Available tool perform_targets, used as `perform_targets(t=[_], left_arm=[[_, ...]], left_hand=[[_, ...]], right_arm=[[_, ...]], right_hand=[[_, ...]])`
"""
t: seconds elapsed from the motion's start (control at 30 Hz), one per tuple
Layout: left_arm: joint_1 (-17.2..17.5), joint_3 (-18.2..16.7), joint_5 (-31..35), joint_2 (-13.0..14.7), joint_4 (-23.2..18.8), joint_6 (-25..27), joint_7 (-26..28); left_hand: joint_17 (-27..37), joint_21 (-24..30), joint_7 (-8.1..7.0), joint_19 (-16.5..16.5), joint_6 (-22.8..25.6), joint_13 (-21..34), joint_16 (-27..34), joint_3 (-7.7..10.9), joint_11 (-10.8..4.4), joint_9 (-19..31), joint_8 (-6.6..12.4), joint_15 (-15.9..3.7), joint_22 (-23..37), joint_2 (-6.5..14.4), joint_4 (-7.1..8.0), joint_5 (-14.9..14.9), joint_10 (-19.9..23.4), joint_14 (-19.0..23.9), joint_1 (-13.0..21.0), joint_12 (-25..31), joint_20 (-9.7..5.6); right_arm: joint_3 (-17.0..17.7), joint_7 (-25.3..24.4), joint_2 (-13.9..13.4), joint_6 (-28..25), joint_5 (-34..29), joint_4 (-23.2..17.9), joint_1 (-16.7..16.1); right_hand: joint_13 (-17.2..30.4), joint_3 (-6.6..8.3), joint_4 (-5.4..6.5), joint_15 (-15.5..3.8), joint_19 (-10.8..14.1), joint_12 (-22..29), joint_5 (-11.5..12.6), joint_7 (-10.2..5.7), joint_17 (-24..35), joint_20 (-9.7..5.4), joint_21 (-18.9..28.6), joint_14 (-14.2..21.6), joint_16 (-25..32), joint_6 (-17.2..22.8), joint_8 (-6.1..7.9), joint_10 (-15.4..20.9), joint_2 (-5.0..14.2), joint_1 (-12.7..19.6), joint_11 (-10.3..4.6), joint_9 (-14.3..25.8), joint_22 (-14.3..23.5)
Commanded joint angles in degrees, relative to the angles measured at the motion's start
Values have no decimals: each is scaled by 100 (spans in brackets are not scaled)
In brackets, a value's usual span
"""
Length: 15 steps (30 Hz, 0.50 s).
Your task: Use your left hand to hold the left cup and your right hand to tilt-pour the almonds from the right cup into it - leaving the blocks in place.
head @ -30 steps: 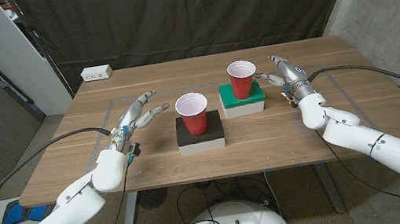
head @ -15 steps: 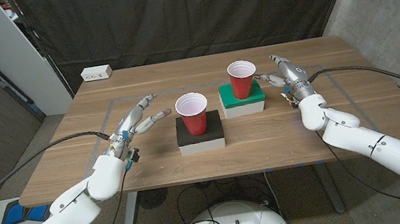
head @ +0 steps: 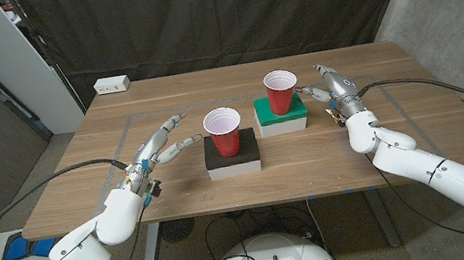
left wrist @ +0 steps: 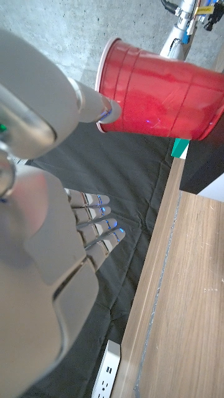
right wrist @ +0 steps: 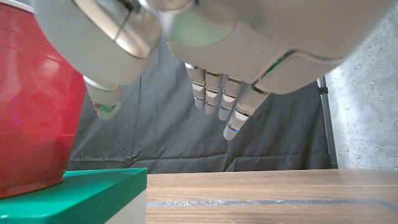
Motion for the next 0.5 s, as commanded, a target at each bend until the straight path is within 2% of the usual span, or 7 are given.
perform_targets(t=[0.03, 0.5], left_arm=[[508, -368, 113, -114, -104, -261, 65], [579, -430, 305, -359, -26, -548, 12]], left_hand=[[17, 63, -5, 80, 69, 31, 26, -27, -34, 32, 43, -39, 21, -25, -3, -11, 74, 56, 11, 50, -192], [16, 110, -37, 215, 145, 33, 67, -47, -50, 32, 77, -65, 23, -1, -12, -2, 187, 165, 34, 96, -158]], right_arm=[[-4, -58, 19, -159, -21, -127, -78], [31, -115, 5, -258, -16, -267, -181]], right_hand=[[24, -34, -7, -9, -14, -30, 39, 3, 11, -2, -2, -34, 6, -29, 8, -28, -67, 28, 22, 15, 17], [27, -55, 2, -6, -5, -29, 70, 24, 8, -14, 19, -48, 10, -85, 8, -73, -104, 19, 18, 17, 17]])
